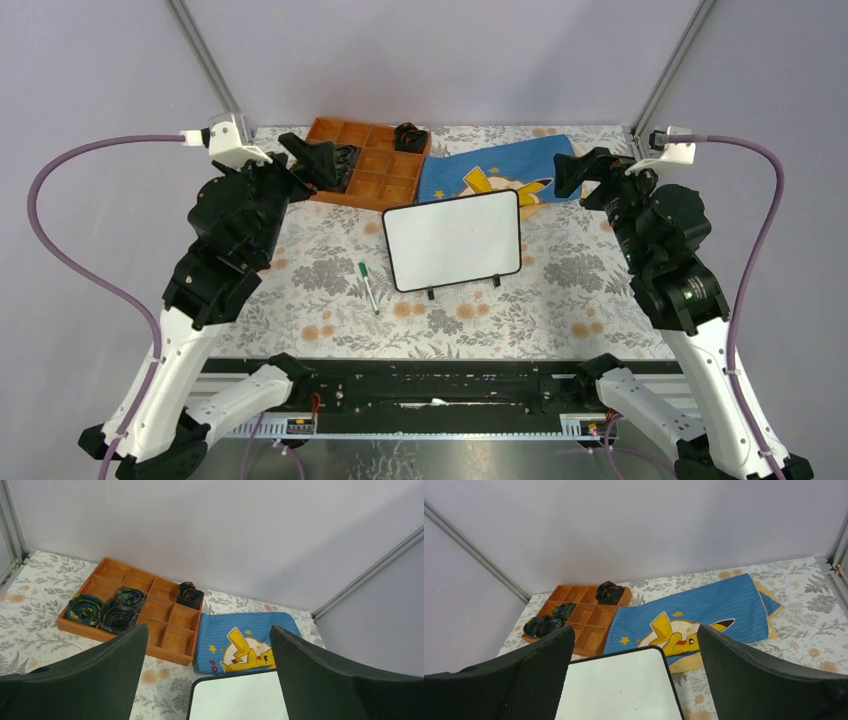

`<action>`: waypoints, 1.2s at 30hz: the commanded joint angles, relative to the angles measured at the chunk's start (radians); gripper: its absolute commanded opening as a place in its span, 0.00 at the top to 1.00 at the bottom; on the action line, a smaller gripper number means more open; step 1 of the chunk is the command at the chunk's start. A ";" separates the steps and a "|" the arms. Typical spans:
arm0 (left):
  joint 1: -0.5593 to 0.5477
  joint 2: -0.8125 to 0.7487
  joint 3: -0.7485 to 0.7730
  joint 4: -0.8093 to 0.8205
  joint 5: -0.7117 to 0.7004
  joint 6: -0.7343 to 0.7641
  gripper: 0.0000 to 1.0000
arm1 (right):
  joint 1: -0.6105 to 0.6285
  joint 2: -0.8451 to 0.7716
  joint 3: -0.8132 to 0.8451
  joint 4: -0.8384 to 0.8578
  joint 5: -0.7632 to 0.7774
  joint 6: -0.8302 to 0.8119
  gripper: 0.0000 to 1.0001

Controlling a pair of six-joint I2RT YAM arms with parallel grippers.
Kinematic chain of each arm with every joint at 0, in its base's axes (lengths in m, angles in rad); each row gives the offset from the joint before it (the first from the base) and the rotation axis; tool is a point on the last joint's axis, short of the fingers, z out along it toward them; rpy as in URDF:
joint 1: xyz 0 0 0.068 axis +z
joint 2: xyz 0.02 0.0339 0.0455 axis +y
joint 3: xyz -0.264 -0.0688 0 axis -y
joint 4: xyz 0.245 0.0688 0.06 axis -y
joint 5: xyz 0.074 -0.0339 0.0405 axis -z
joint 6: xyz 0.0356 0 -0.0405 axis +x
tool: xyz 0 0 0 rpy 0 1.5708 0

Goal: Write a sentence on the whiteboard
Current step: Adjust the whiteboard on the whiteboard stand.

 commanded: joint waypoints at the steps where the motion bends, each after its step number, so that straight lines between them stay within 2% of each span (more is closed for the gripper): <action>1: 0.013 -0.020 -0.001 -0.019 -0.019 -0.030 0.01 | -0.013 -0.026 0.000 -0.001 -0.071 0.025 0.00; 7: 0.018 -0.048 -0.041 -0.007 -0.008 -0.011 0.01 | -0.014 -0.051 -0.026 0.010 -0.140 0.013 0.01; 15: 0.020 -0.101 -0.183 0.049 0.071 0.043 0.01 | -0.014 -0.068 -0.048 -0.038 -0.185 -0.012 0.07; 25: 0.021 -0.166 -0.420 0.162 0.196 0.070 0.01 | -0.012 -0.081 -0.155 -0.193 -0.198 0.003 0.13; 29: 0.021 -0.216 -0.554 0.255 0.308 0.080 0.01 | 0.000 -0.097 -0.241 -0.237 -0.198 0.029 0.17; 33: 0.021 -0.257 -0.640 0.291 0.274 0.059 0.01 | 0.046 -0.124 -0.330 -0.248 -0.170 0.065 0.21; 36: 0.021 -0.259 -0.667 0.267 0.209 0.021 0.01 | 0.140 -0.114 -0.388 -0.249 -0.089 0.108 0.24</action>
